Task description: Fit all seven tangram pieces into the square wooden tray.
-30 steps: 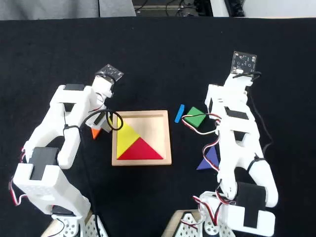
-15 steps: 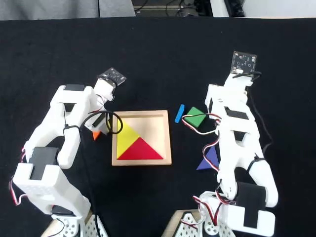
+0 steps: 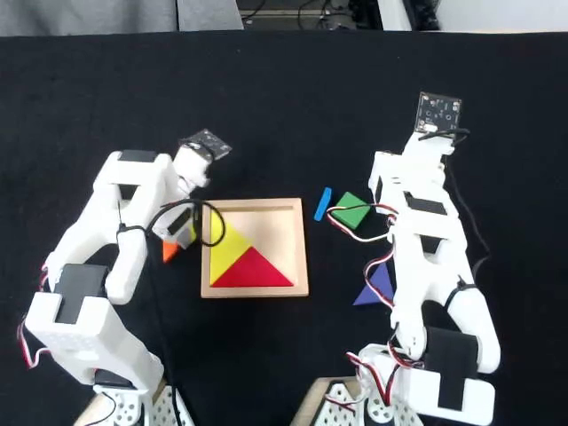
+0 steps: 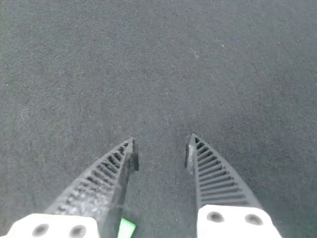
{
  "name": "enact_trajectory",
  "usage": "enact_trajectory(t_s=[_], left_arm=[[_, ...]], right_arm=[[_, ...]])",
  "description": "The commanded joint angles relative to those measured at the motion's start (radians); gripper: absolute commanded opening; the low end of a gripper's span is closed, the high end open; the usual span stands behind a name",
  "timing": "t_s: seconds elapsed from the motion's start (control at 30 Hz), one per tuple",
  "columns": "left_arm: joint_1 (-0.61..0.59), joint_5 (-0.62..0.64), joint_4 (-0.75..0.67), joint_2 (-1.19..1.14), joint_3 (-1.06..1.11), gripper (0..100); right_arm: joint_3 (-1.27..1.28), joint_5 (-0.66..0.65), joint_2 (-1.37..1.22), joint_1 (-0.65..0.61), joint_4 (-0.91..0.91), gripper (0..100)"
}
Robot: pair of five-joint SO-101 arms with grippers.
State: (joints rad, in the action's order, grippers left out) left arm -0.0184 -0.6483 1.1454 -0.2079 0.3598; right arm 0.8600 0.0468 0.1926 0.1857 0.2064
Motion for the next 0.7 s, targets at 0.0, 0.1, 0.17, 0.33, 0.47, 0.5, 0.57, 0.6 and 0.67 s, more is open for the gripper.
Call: enact_trajectory(t_s=[0.0, 0.1, 0.17, 0.33, 0.47, 0.5, 0.57, 0.6, 0.67], left_arm=[[0.067, 0.189, 0.21, 0.127, -0.166, 13], [0.122, 0.347, 0.265, 0.203, -0.205, 13], [0.165, 0.425, 0.273, 0.255, -0.199, 13], [0.278, 0.738, 0.236, 0.364, -0.122, 13], [0.378, 1.172, 0.061, 0.394, 0.024, 13], [0.403, 1.269, 0.005, 0.394, 0.059, 13], [0.443, 1.366, -0.101, 0.394, 0.125, 13], [0.463, 1.367, -0.149, 0.394, 0.15, 13], [0.512, 1.37, -0.221, 0.394, 0.189, 13]], right_arm=[[-0.004, 0.003, 0.004, -0.017, -0.02, 16.7], [-0.004, 0.003, 0.004, -0.015, -0.02, 16.7], [-0.004, 0.003, 0.004, -0.015, -0.02, 16.7], [-0.004, 0.003, 0.005, -0.012, -0.02, 16.7], [-0.004, 0.003, 0.005, -0.012, -0.02, 16.7], [-0.004, 0.003, 0.005, -0.006, -0.02, 16.7], [-0.005, 0.003, 0.005, 0.005, -0.02, 16.7], [-0.005, 0.003, 0.005, 0.011, -0.02, 16.7], [-0.007, 0.003, 0.005, 0.014, -0.021, 16.7]])
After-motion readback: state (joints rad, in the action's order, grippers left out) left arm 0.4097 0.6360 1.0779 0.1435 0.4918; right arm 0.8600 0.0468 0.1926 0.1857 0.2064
